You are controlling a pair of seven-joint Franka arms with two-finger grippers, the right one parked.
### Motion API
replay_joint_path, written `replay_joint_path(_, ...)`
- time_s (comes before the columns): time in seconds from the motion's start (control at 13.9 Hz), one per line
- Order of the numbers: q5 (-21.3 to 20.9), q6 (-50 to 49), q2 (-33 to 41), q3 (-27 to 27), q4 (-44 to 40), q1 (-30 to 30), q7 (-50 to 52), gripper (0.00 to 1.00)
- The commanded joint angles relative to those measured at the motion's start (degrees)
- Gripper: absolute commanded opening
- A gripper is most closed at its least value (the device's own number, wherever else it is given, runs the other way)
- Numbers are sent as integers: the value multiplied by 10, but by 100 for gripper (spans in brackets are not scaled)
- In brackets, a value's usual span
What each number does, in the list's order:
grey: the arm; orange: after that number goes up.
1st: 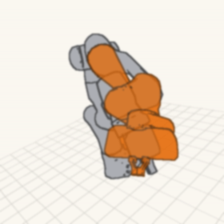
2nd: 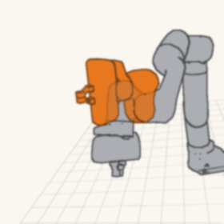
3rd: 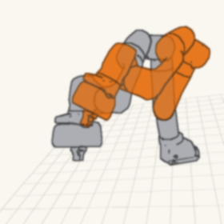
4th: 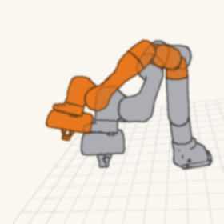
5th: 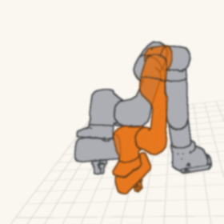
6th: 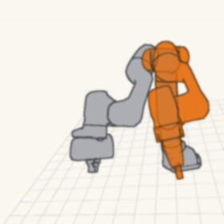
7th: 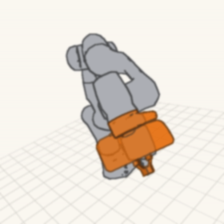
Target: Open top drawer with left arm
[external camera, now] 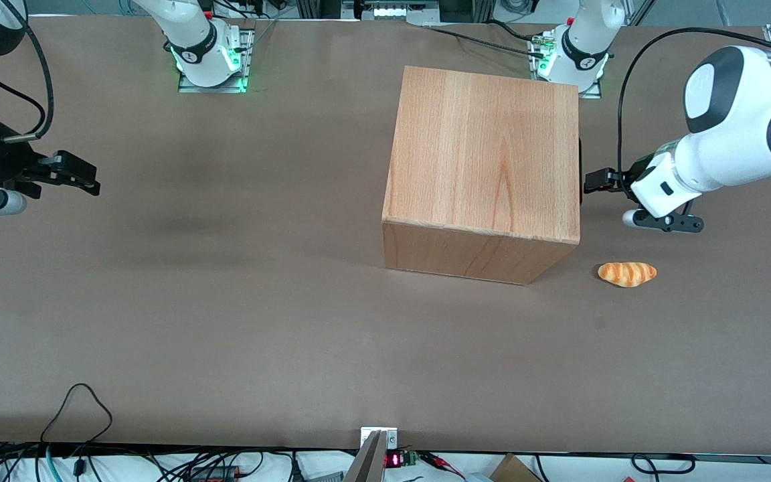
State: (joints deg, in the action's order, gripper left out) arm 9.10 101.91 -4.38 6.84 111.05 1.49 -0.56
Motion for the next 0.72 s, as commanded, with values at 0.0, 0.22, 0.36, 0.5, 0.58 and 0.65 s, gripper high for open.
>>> replay_joint_path(0.0,11,9,15,5,17,4,-13,100)
replay_joint_path(0.22,17,8,16,5,22,4,-13,100)
replay_joint_path(0.36,18,8,16,13,26,4,-13,100)
replay_joint_path(0.5,17,8,13,13,26,4,-19,100)
replay_joint_path(0.58,17,8,11,13,26,4,-22,100)
replay_joint_path(0.65,17,9,10,13,27,4,-23,100)
